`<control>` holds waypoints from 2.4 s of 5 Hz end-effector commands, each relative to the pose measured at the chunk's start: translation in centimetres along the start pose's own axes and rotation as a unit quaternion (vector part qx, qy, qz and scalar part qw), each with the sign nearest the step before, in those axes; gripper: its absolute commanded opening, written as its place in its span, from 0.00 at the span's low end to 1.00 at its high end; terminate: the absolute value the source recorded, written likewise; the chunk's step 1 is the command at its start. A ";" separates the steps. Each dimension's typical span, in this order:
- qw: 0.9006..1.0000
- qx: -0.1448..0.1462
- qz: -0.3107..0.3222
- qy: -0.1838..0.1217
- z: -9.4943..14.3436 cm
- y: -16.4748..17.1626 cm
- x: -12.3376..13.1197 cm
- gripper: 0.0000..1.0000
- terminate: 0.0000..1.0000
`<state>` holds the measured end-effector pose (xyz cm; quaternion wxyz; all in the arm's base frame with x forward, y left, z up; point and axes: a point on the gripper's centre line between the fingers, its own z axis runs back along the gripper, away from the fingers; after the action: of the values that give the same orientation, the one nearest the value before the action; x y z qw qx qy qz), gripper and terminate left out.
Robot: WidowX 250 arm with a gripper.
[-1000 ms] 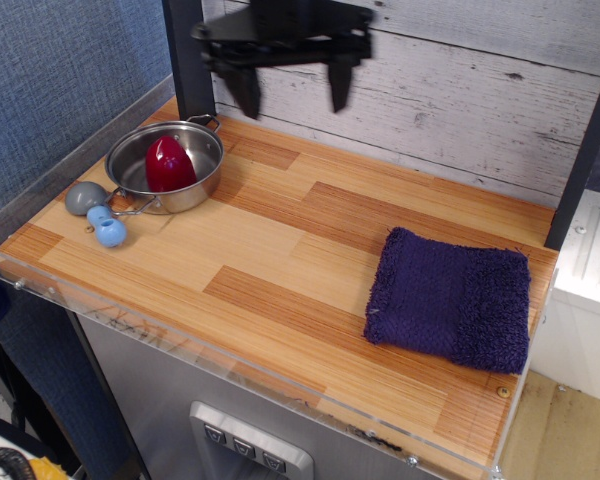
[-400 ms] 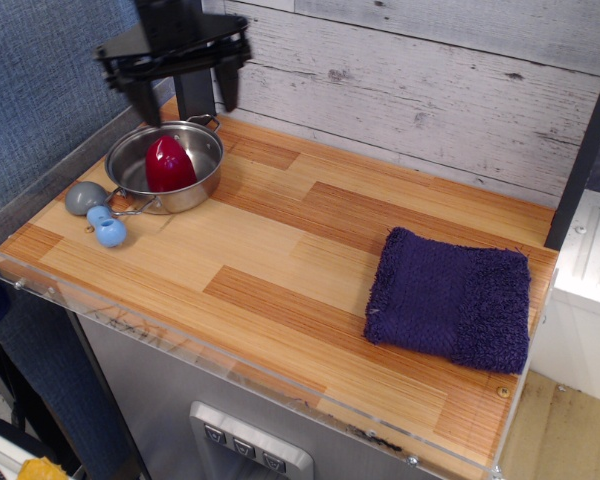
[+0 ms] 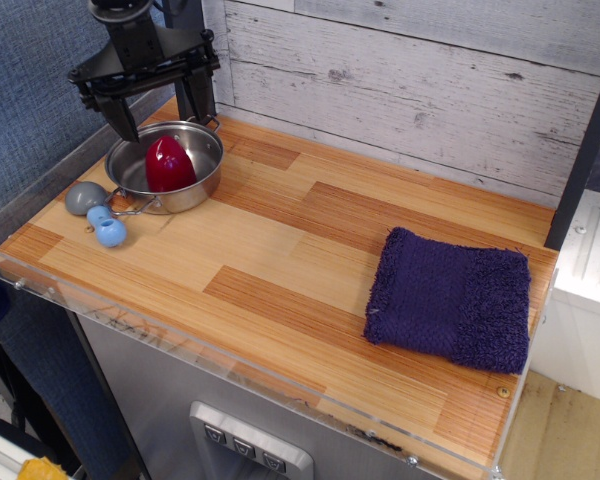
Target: Put the food item onto the purple cloth
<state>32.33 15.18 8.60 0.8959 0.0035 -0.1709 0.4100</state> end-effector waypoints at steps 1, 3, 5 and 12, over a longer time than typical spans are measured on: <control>1.000 0.022 0.013 -0.016 -0.9 1.3 1.4 1.00 0.00; 0.999 0.044 0.012 0.000 -3.1 2.1 1.1 1.00 0.00; 0.999 0.053 0.004 0.012 -4.2 2.3 0.1 1.00 0.00; 0.998 0.003 0.051 -0.047 5.0 -1.9 3.1 0.00 0.00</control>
<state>34.63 15.29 12.19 0.8722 0.0172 -0.1754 0.4563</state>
